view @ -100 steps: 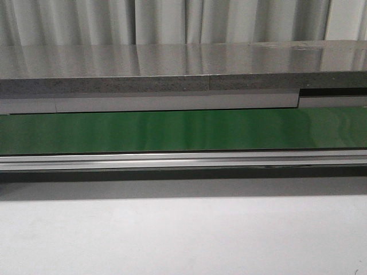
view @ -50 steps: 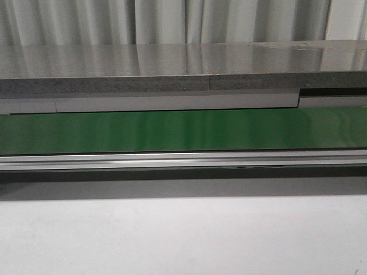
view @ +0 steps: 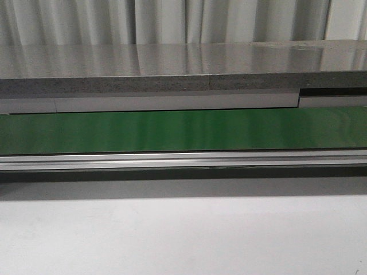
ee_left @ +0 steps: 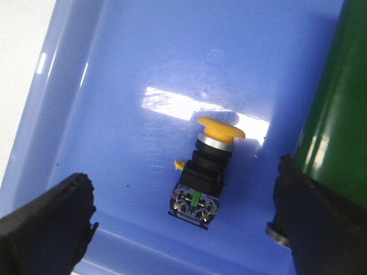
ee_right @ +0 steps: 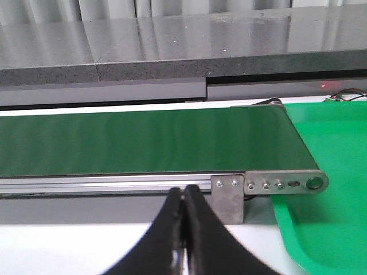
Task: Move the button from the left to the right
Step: 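Lower the open left gripper around the yellow push button, then close the left gripper on the button and carry it over the belt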
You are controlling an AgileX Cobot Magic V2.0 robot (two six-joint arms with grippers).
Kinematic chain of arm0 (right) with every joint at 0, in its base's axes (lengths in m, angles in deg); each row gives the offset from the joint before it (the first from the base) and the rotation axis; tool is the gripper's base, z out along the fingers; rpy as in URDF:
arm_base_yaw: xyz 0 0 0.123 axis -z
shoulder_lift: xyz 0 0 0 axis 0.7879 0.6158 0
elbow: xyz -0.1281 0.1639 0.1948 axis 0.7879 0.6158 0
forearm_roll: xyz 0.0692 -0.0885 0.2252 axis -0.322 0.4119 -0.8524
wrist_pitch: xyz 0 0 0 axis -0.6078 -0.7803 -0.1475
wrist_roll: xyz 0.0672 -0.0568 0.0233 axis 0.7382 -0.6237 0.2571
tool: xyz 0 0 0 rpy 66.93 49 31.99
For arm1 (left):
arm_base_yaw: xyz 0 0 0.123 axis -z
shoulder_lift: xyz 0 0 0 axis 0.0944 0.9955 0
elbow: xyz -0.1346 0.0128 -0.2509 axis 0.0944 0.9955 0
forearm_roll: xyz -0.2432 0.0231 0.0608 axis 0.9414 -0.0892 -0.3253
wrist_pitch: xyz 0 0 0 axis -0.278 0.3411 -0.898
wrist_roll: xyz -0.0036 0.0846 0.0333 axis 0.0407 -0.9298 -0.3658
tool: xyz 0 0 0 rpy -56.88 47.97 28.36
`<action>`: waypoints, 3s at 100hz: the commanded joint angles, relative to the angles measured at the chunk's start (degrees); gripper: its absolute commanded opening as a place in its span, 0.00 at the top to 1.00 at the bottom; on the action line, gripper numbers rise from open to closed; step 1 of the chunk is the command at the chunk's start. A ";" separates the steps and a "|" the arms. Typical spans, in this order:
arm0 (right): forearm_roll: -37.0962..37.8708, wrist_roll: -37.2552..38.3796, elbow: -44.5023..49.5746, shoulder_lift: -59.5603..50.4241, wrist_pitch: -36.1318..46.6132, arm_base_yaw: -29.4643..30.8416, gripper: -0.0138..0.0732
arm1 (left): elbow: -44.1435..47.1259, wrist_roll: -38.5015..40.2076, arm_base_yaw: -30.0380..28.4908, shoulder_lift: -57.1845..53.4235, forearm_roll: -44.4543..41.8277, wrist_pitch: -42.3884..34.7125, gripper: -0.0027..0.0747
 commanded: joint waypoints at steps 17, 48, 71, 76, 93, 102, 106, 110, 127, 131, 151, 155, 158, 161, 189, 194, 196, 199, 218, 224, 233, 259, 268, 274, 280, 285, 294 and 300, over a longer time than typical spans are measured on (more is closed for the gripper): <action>0.37 -0.05 -0.88 -1.05 4.88 -0.21 0.92 | -3.24 0.13 -0.06 2.58 -0.54 -1.25 0.17; 0.37 -0.05 -0.88 -1.05 4.88 -0.21 0.92 | -3.24 0.05 -0.06 5.70 -1.81 -1.29 0.17; 0.37 -0.05 -0.88 -1.05 4.88 -0.21 0.92 | -3.24 0.05 -0.06 7.89 -1.68 -0.25 0.17; 0.37 -0.05 -0.88 -1.05 4.88 -0.21 0.92 | -3.24 0.05 -0.06 8.26 -1.68 -0.25 0.17; 0.37 -0.05 -0.88 -1.05 4.88 -0.21 0.92 | -3.24 0.05 -0.06 9.35 -1.87 -0.25 0.17; 0.37 -0.05 -0.88 -1.05 4.88 -0.21 0.92 | -3.24 0.05 -0.06 10.21 -2.12 -0.36 0.17; 0.37 -0.05 -0.88 -1.05 4.88 -0.21 0.92 | -3.24 0.05 -0.06 10.59 -2.12 -0.36 0.17; 0.37 -0.05 -0.88 -1.05 4.88 -0.21 0.92 | -3.24 0.05 -0.06 11.29 -2.12 -0.46 0.17; 0.37 -0.05 -0.88 -1.05 4.88 -0.21 0.92 | -3.24 0.05 -0.06 13.15 -1.98 -0.59 0.17; 0.37 -0.05 -0.88 -1.05 4.88 -0.21 0.92 | -3.24 0.05 -0.06 13.27 -2.08 -0.66 0.17; 0.37 -0.05 -0.88 -1.05 4.88 -0.21 0.92 | -3.24 0.05 -0.06 14.06 -1.98 -0.80 0.23; 0.37 -0.05 -0.88 -1.05 4.88 -0.21 0.92 | -3.24 0.05 -0.06 14.15 -1.98 -0.80 0.30; 0.37 -0.05 -0.88 -1.05 4.88 -0.21 0.92 | -3.24 0.05 -0.06 14.15 -1.98 -0.80 0.33; 0.37 -0.05 -0.88 -1.05 4.88 -0.21 0.92 | -3.24 0.05 -0.06 14.15 -1.98 -0.80 0.38; 0.37 -0.05 -0.88 -1.05 4.88 -0.21 0.92 | -3.24 0.05 -0.06 14.15 -1.98 -0.20 0.82; 0.37 -0.05 -0.88 -1.05 4.88 -0.21 0.92 | -3.24 0.05 -0.06 14.02 -1.98 -0.20 0.86; 0.37 -0.05 -0.88 -1.05 4.88 -0.21 0.92 | -3.34 0.05 -0.06 14.02 -1.98 -0.20 0.87; 0.37 -0.05 -0.88 -1.05 4.88 -0.21 0.92 | -3.47 0.05 -0.06 13.89 -1.98 -0.06 0.87; 0.37 -0.05 -0.88 -1.05 4.88 -0.21 0.92 | -6.91 0.05 -0.06 11.96 -1.84 2.77 0.88; 0.37 -0.05 -0.88 -1.05 4.88 -0.21 0.92 | -7.97 0.05 -0.06 10.31 -1.61 2.77 0.88; 0.37 -0.05 -0.88 -1.05 4.88 -0.21 0.92 | -9.22 0.05 0.06 7.43 -0.67 2.87 0.88; 0.37 -0.05 -0.88 -1.05 4.88 -0.21 0.92 | -10.01 0.05 2.97 0.64 2.67 3.26 0.88; 0.37 -0.05 -0.88 -1.05 4.88 -0.21 0.92 | -10.01 0.05 5.21 0.31 2.94 3.26 0.88; 0.37 -0.05 -0.88 -1.05 4.88 -0.21 0.92 | -10.01 0.05 6.76 0.54 2.94 3.26 0.88; 0.37 -0.05 -0.88 -1.05 4.88 -0.21 0.92 | -10.01 0.05 8.44 0.93 2.94 3.29 0.88; 0.37 -0.05 -0.88 -1.05 4.88 -0.21 0.92 | -10.01 0.05 9.68 1.47 2.94 3.29 0.88; 0.37 -0.05 -0.88 -1.05 4.88 -0.21 0.92 | -10.01 0.05 11.67 2.41 2.94 3.18 0.88; 0.37 -0.05 -0.88 -1.05 4.88 -0.21 0.92 | -10.01 0.05 12.61 3.02 2.82 3.09 0.88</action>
